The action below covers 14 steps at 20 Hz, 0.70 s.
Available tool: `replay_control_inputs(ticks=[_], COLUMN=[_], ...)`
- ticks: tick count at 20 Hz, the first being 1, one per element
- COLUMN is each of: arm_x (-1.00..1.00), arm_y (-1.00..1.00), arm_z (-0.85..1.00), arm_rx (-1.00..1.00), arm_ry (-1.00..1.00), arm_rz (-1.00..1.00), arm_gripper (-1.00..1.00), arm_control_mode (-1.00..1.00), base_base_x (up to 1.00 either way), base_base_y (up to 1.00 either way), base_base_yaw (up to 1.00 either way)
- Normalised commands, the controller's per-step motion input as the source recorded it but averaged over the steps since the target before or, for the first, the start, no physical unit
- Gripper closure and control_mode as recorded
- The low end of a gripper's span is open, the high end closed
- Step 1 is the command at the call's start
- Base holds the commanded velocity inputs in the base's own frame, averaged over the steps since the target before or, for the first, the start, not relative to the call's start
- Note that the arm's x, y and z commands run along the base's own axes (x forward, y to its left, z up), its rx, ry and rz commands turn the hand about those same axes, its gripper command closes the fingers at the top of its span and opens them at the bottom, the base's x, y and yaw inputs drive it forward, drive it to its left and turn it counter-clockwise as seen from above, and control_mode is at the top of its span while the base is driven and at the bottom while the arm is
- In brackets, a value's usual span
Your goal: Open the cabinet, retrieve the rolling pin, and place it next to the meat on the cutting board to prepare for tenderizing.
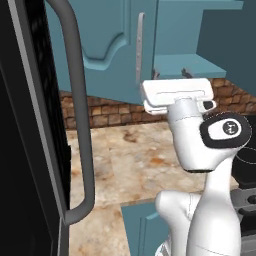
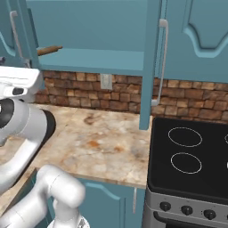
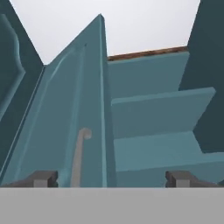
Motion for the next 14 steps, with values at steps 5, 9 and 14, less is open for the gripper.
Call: replay_control_inputs(ticks=[5, 9, 14], arm_x=[-0.38, -0.3, -0.33], arm_y=[-0.04, 0.0, -0.06], arm_z=[0.35, 0.47, 0.51], arm_rx=[0.48, 0.56, 0.54], arm_ry=[0.17, 0.32, 0.4], arm_rz=[0.0, 0.0, 0.0], arm_gripper=[-1.0, -1.0, -1.0], arm_control_mode=[-1.0, -1.0, -1.0], base_base_x=[0.0, 0.0, 0.0], base_base_y=[0.0, 0.0, 0.0], base_base_yaw=[0.0, 0.0, 0.0])
